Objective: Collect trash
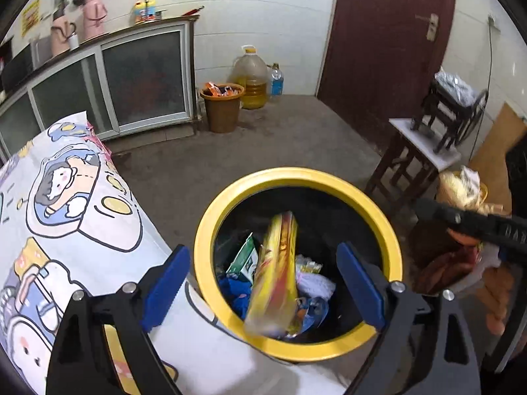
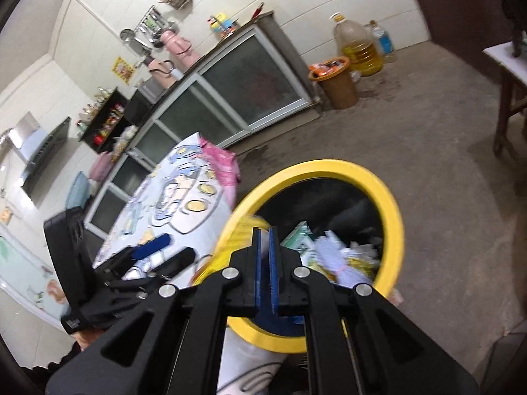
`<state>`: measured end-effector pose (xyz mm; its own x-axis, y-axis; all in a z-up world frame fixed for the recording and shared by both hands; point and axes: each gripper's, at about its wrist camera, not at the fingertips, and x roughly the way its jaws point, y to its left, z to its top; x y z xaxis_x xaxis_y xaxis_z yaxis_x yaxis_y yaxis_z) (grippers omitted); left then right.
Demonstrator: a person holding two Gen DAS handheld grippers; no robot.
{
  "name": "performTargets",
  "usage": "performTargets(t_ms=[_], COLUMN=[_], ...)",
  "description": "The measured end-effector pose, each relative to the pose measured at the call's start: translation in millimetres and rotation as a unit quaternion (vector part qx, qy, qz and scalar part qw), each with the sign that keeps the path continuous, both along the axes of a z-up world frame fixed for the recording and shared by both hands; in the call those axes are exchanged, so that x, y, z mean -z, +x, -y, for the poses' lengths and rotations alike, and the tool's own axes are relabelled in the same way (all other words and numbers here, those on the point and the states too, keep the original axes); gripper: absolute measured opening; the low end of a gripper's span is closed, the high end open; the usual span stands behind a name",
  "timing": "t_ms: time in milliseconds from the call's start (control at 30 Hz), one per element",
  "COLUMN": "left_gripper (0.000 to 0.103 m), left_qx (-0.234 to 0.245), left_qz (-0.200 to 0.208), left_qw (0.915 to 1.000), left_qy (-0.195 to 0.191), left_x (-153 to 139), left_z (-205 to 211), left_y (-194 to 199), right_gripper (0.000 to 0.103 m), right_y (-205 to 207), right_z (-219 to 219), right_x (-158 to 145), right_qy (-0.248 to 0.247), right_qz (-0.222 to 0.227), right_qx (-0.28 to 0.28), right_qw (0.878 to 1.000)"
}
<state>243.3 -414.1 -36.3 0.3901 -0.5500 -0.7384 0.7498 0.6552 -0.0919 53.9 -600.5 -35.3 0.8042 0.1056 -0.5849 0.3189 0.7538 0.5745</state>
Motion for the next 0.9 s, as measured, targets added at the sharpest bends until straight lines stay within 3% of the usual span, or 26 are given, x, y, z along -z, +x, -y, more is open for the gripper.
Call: performTargets(t_ms=[167,300,367,633,667,700,733,833,900], left_gripper=[0.095,0.095,0.095,0.095,0.095,0.095,0.095,0.095,0.095], left_qx=[-0.05,-0.112,-0.142,-0.238,-0.249,-0.262,-0.273,-0.311,-0.333], left_qz=[0.003,0.003,0.012,0.138,0.156,0.173,0.183,0.203,0.205], left_qw=[0.9981,0.9908,0.9857,0.9562,0.9511,0.9452,0.9407,0.925,0.9137], left_qy=[-0.035,-0.075,-0.091,-0.098,-0.095,-0.089,-0.084,-0.08,-0.109], left_x=[-12,-27,-35,-74,-77,-80,-84,-94,-99], left_z=[-33,-89,-114,-225,-237,-249,-259,-293,-318], left_y=[0,-3,-10,-75,-82,-92,-97,-121,-139], right_gripper=[0.006,0.006,0.006,0.01,0.026,0.062,0.077,0.079,0.082], right_y=[-22,-28,-28,-11,-9,-7,-8,-13,-18], right_z=[-5,-27,-36,-100,-108,-120,-126,-156,-185], right_x=[-7,-19,-25,-60,-64,-69,-72,-88,-100], right_qy=[-0.066,-0.163,-0.175,-0.24,-0.241,-0.243,-0.24,-0.22,-0.246], right_qz=[-0.028,-0.052,-0.043,-0.006,-0.001,0.011,0.021,0.074,0.096], right_qx=[0.042,0.069,0.063,0.028,0.021,0.016,0.013,-0.015,-0.026], right_qw=[0.997,0.983,0.982,0.97,0.97,0.97,0.97,0.973,0.964])
